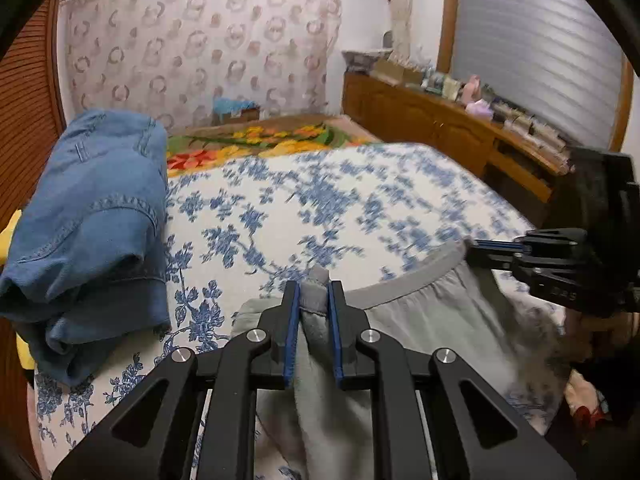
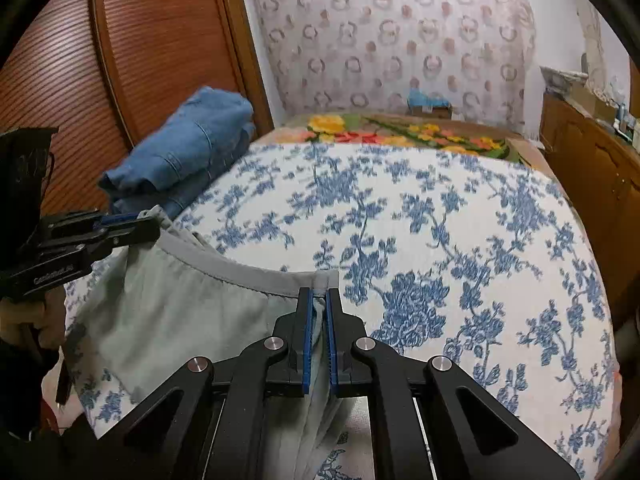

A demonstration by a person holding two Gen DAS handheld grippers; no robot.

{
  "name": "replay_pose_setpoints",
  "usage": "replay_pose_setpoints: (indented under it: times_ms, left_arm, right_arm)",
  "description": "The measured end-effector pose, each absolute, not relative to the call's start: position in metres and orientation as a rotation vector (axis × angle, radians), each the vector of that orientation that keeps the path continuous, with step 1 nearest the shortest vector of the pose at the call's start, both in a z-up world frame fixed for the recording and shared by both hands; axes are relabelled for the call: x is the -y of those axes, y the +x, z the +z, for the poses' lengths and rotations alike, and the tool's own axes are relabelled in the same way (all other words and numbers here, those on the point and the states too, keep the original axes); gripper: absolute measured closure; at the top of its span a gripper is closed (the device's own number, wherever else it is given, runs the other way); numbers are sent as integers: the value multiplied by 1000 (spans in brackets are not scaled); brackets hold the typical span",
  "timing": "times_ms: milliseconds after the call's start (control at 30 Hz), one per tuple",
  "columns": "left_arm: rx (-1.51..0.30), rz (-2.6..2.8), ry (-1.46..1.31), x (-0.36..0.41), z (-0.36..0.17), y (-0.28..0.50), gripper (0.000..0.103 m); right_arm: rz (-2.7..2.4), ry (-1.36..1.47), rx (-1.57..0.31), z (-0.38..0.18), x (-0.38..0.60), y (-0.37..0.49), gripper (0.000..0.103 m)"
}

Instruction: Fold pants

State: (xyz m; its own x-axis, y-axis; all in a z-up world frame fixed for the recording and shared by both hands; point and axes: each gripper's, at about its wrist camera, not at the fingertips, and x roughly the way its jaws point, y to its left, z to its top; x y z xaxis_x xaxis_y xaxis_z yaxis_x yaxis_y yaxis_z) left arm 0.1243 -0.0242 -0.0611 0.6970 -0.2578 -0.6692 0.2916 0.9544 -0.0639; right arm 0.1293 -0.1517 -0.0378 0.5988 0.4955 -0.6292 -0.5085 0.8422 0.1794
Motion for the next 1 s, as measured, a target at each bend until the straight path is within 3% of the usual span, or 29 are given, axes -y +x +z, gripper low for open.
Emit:
replay_pose_setpoints:
  times_ms: [133, 300, 367, 567, 667, 1000]
  left_arm:
    - [-790, -273, 63, 24, -76, 129, 83]
    - [-794, -249, 55, 18, -76, 119, 60]
    - [-788, -251, 44, 15, -74, 112, 55]
    - [-797, -260, 47, 13, -76, 98, 55]
    - [-814, -261, 53, 13, -82, 96, 55]
    - [-848, -252, 41, 9, -101, 93, 51]
  right_arm:
    - [572, -45, -756, -45, 142, 135, 97]
    - [558, -42, -781, -48, 140, 144, 97]
    - [557, -41, -784, -48, 140, 146, 97]
    - [538, -31, -788, -41, 146, 139, 74]
    - [538, -25, -793, -38, 153, 131, 68]
    - [547, -13, -815, -38, 171, 105, 62]
